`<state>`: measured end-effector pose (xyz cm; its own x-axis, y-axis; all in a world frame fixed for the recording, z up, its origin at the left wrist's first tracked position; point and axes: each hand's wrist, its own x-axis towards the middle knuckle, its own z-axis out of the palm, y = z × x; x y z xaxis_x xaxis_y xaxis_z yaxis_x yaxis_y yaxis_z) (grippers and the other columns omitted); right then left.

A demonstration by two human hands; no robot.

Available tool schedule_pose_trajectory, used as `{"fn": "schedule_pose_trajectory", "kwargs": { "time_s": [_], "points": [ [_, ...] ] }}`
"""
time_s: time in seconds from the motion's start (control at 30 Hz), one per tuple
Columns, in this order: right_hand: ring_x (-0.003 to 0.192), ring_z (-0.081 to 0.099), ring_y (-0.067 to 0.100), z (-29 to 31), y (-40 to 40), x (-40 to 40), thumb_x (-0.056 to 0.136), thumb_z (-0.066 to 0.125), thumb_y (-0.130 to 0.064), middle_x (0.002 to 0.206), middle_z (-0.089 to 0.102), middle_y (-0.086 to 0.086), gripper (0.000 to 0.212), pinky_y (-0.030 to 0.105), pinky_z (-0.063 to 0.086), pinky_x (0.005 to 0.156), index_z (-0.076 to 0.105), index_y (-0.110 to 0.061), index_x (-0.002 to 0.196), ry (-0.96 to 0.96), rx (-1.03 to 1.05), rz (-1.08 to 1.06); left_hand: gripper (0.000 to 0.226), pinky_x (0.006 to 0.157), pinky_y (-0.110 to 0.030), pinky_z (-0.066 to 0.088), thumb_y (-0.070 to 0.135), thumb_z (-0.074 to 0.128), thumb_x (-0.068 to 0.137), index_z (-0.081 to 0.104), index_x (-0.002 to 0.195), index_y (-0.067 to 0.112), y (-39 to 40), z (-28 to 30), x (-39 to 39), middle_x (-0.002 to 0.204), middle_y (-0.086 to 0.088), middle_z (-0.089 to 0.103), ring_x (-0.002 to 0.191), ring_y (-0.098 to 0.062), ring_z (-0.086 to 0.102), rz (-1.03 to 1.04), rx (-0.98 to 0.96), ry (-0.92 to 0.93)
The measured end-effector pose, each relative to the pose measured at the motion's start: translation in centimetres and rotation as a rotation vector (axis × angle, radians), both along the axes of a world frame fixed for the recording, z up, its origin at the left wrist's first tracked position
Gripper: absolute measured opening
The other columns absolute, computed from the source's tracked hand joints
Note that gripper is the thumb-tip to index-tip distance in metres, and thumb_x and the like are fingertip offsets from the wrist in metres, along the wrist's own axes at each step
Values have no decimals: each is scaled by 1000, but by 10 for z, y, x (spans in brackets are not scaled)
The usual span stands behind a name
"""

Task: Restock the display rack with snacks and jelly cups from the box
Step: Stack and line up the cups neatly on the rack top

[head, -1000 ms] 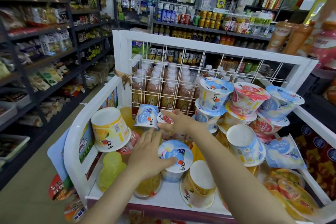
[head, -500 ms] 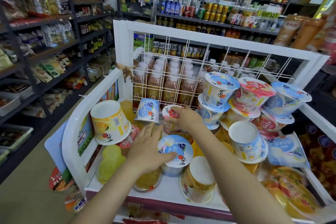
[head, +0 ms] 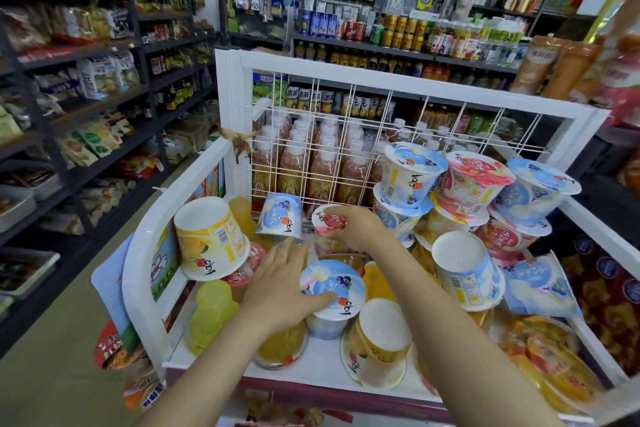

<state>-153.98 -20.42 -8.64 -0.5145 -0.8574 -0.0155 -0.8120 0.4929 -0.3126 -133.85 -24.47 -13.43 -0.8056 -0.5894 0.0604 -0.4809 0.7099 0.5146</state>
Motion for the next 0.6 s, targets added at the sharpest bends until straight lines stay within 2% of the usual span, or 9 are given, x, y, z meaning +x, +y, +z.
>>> {"fn": "schedule_pose_trajectory", "kwargs": {
  "time_s": [0.13,0.23,0.3,0.47,0.6],
  "points": [
    [127,55,19,7,0,1,83,77,-43,146,52,-3,66,28,46,95,52,-30,142,-110,-80,-19,104,121,-37,17,74,61,76,13,156,28,1,3,0,165,5,5,151,-17,5,-6,-19,-8],
    [131,50,17,14,-10,10,80,79,-44,146,52,-2,66,28,40,102,56,-25,139,-193,-223,31,104,121,-38,18,73,61,76,14,156,26,2,5,2,164,4,8,150,-16,5,-1,-19,4],
    [133,48,18,17,-22,17,78,81,-42,148,50,-1,73,27,38,101,52,-22,142,-228,-262,85,104,121,-37,19,72,62,76,15,155,24,4,6,2,163,4,9,150,-16,5,5,-25,18],
    [140,38,21,6,-54,25,71,87,-42,156,36,1,102,31,36,107,31,-23,154,-279,-108,213,103,120,-33,15,70,63,77,17,155,22,7,10,2,163,5,9,150,-13,4,12,-34,14],
    [140,35,23,-5,-63,19,70,88,-36,155,32,5,106,33,34,112,27,-15,155,-256,-63,261,104,120,-32,12,68,64,78,14,156,23,7,13,3,163,6,7,150,-12,3,17,-5,-1]
  ]
}}
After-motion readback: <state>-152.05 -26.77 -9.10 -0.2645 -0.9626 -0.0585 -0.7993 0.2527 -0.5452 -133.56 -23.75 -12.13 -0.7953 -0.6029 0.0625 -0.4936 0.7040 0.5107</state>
